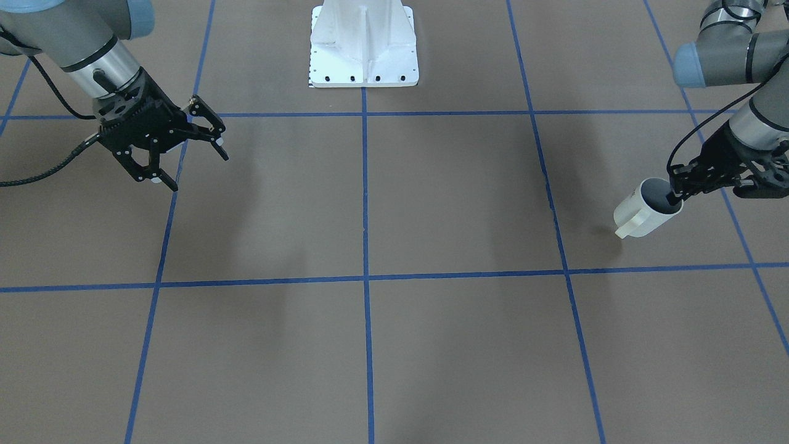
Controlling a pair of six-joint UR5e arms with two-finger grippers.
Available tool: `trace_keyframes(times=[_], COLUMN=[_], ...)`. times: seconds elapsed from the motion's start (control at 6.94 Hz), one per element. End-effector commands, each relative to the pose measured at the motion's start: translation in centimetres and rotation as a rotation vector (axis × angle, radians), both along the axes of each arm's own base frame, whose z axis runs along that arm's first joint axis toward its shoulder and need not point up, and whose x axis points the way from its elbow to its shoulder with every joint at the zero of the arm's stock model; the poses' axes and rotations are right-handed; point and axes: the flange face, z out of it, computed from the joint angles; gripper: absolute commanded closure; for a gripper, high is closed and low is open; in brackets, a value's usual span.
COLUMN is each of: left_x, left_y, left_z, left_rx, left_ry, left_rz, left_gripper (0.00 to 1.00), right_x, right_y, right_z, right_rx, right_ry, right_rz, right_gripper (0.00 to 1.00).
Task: Left arm hands cup to right arm to dump lemon
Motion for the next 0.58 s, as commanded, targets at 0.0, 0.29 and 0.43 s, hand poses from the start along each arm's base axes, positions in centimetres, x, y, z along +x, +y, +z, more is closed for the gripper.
trace_keyframes(times=[0.0,0.29,0.43], left_x=[1.8,4.4,8.4], left_y=[-3.8,-6.8,-5.7], left_z=[-10.6,-20.9,-24.2], left_rx=[-0.305,-0.602,-0.676], left_ry=[0.078,0.227,0.264], left_rz=[-0.270,-0.531,-0.531], left_gripper=[1.00,1.00,1.00], right_x=[-4.0,-10.2,-11.4], right_y=[0.5,2.2,2.7], right_z=[-0.5,-6.8,-8.2], right_rx=[0.155,0.452,0.471], right_ry=[-0.098,-0.071,-0.078], right_rz=[0.032,0.019,0.070], right_gripper=[0.01,0.00,0.01])
